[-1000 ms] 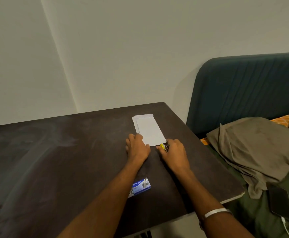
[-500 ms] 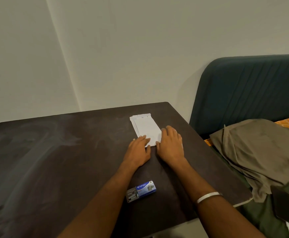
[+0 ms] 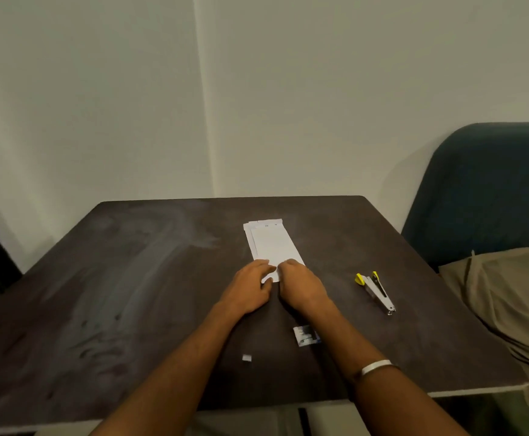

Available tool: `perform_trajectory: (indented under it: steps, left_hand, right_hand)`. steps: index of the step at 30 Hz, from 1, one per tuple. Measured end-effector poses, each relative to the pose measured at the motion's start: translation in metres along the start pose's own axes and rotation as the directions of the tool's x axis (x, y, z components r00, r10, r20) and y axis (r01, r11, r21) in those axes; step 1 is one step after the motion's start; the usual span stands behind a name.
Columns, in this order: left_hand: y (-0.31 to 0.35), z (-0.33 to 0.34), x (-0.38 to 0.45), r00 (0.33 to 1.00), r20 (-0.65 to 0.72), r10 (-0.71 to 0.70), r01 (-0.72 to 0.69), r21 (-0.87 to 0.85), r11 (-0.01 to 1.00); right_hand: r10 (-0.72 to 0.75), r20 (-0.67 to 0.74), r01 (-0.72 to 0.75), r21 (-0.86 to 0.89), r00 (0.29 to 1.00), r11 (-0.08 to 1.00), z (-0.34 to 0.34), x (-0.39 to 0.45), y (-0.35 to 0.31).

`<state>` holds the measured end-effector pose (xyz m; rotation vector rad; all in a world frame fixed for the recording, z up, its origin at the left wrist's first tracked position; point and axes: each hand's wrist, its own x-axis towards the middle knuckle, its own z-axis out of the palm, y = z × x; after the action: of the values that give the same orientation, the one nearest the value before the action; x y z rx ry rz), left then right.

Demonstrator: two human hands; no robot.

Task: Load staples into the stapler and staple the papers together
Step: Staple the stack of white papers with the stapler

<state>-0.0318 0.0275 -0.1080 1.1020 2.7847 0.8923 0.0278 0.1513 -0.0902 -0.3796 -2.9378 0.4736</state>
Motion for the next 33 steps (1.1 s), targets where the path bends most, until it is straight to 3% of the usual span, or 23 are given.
perform_trajectory:
  steps: [14,17,21,25,28,33]
  left_hand:
    - [-0.026,-0.036,-0.114,0.991,-0.075,-0.108,0.098,-0.127,0.987]
    - [-0.024,-0.036,-0.117,0.987,-0.105,-0.117,0.102,-0.139,0.985]
    - [-0.021,-0.036,-0.113,0.965,-0.205,-0.165,0.129,-0.178,0.976]
    - [-0.014,-0.037,-0.103,0.877,-0.294,-0.379,0.337,-0.186,0.923]
    - [-0.005,-0.040,-0.094,0.812,-0.225,-0.538,0.521,-0.135,0.843]
    - [0.005,-0.045,-0.080,0.735,-0.119,-0.668,0.664,-0.075,0.744]
  right_hand:
    - [-0.151,-0.027,0.150,-0.029,0.988,0.988,0.032,-0.069,-0.077]
    - [-0.139,-0.056,0.142,0.060,0.989,0.988,0.018,-0.071,-0.074]
    - [-0.024,-0.181,0.032,0.038,0.983,0.999,-0.018,-0.066,-0.032]
    - [0.274,-0.284,-0.302,-0.056,0.919,0.952,-0.047,-0.064,0.035]
    - [0.499,-0.242,-0.517,-0.012,0.832,0.856,-0.056,-0.064,0.071]
    - [0.596,-0.106,-0.593,0.059,0.796,0.803,-0.054,-0.056,0.093]
